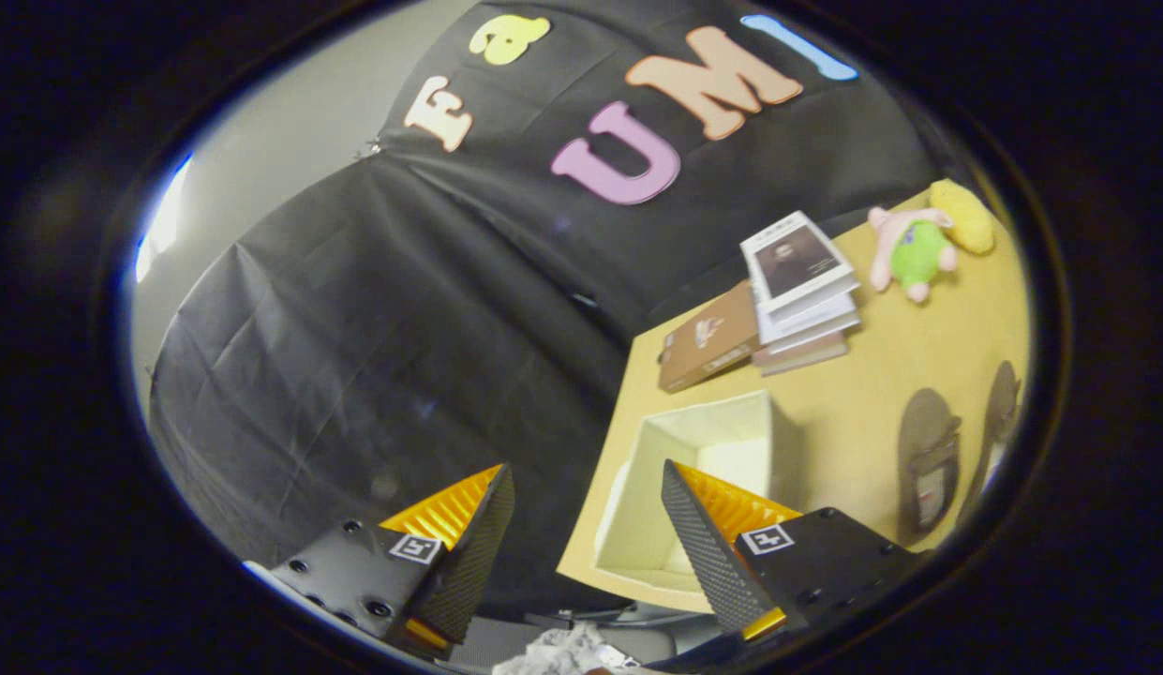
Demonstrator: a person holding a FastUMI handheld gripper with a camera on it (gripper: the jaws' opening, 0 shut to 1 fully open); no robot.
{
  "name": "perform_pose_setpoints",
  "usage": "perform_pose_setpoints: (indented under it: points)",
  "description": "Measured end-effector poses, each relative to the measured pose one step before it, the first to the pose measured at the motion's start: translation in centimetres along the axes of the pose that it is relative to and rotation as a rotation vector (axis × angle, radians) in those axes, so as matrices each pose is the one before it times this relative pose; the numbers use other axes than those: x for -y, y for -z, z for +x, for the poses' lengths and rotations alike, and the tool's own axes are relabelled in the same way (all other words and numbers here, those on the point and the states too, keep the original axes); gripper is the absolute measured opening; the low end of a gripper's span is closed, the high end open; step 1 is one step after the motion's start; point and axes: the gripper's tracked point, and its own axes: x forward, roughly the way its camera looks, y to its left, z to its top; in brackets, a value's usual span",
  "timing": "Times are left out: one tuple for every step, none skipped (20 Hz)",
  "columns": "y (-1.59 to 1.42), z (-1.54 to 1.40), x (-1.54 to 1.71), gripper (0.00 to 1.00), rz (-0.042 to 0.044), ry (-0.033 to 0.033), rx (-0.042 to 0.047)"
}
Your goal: Open the storage box then place both shoes into the box .Put the left shoe in first, then the right shoe, with the right side of both shoes facing outward in a uniform manner.
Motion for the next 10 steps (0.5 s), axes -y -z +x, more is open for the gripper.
perform_pose_setpoints:
  points:
    - [-1.05, -1.096, 2.573, 1.0, 0.00379, 0.05509, 0.02122]
    - [-0.729, -0.943, 2.455, 1.0, 0.00656, 0.05396, 0.01544]
    - [-0.765, -0.939, 2.48, 1.0, 0.00879, 0.05255, 0.01288]
    - [-0.445, -0.974, 2.155, 1.0, 0.00989, 0.05058, 0.00798]
    - [-0.212, -0.622, 2.296, 1.0, 0.00817, 0.04939, 0.00151]
    - [0.016, -0.146, 2.427, 1.0, 0.00321, 0.0503, -0.00636]
    - [0.29, -0.143, 2.16, 1.0, -0.00468, 0.04549, -0.0123]
    - [0.561, -0.07, 1.796, 1.0, -0.0101, 0.03928, -0.01742]
    - [0.918, 0.398, 2.064, 1.0, -0.01811, 0.0425, -0.02884]
    - [0.967, 0.551, 1.265, 1.0, -0.01466, 0.03047, -0.03252]
